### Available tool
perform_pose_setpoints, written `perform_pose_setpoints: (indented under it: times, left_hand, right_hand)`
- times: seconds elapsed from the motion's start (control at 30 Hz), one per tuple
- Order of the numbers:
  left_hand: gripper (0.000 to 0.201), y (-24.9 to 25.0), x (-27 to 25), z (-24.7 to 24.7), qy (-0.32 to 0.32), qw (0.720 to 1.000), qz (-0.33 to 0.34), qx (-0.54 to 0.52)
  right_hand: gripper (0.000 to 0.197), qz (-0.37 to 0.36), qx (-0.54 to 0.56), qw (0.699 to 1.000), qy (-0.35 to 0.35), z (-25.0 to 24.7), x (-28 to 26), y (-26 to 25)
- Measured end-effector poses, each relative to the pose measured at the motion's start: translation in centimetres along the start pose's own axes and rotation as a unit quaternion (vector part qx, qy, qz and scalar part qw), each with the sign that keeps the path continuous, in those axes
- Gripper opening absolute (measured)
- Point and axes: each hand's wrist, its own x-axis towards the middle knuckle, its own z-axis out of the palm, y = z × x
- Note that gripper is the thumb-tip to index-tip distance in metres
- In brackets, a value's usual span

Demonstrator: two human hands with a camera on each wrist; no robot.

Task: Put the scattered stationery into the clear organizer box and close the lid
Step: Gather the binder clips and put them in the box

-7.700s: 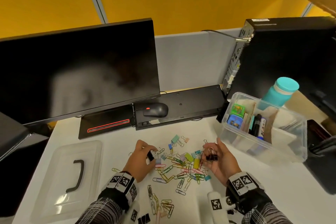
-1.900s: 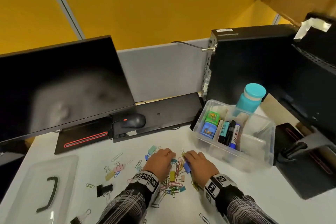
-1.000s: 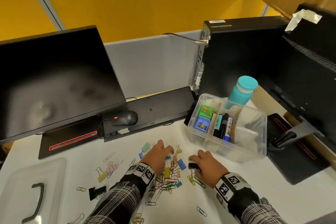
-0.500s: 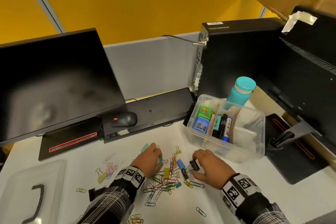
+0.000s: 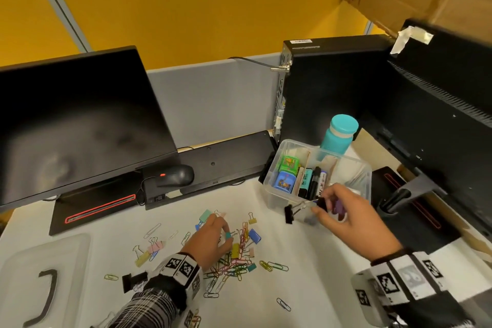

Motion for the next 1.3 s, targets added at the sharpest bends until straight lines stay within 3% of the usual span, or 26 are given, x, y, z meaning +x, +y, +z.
perform_pose_setpoints:
  times: [0.1,0.2,0.33,0.47,0.63,0.7,0.8,0.87,0.93,1.03,1.2,1.3]
  left_hand:
    - [0.018,0.2,-0.3,0.2,0.0,1.0,-0.005,0.007]
    - [0.016,0.4,-0.5,0.4,0.002,1.0,-0.01,0.014]
    - [0.017,0.7,-0.5,0.5,-0.004,1.0,-0.017,0.021]
    - [0.017,0.9,-0.5,0.8,-0.009,0.999,-0.02,0.028]
    - [0.017,1.4,-0.9,0.6,-0.007,0.999,-0.014,0.028]
    - [0.017,1.6,-1.1,0.5,-0.004,1.0,-0.009,0.026]
    - [0.016,2.5,-1.2,0.5,0.008,1.0,0.001,0.002]
    - [0.016,3.9,-1.0,0.6,0.02,0.999,0.019,-0.033]
    - [0.018,6.3,-0.6,0.4,0.022,0.997,0.048,-0.061]
    - [0.021,11.0,0.8,0.0,0.012,0.993,0.098,-0.064]
    - [0.027,19.5,4.7,0.0,0.021,0.982,0.184,-0.029]
    - [0.028,23.0,7.4,1.1,0.023,0.982,0.185,0.039]
  right_hand:
    - [0.017,0.028,-0.024,0.998,0.052,-2.4,0.1,1.0]
    - [0.021,0.093,-0.102,0.989,0.051,-4.0,0.6,2.6]
    - [0.028,0.16,-0.192,0.968,-0.022,-3.5,2.0,4.9]
    - [0.029,0.149,-0.257,0.948,-0.11,-1.7,3.1,5.3]
    - [0.034,0.134,-0.192,0.958,-0.165,-0.3,3.2,5.6]
    - [0.034,0.113,-0.19,0.967,-0.129,-0.3,3.0,6.1]
    - [0.032,0.105,-0.191,0.976,0.022,-0.5,2.3,7.6]
    - [0.038,0.138,-0.181,0.969,0.092,-0.1,1.7,8.8]
    - [0.049,0.182,-0.139,0.97,0.087,0.8,1.0,9.8]
    - [0.058,0.181,-0.048,0.98,0.072,2.4,0.1,10.6]
    - [0.058,0.159,0.038,0.98,0.114,3.4,-0.2,11.1]
    - [0.056,0.145,0.081,0.979,0.119,3.4,-0.5,11.5]
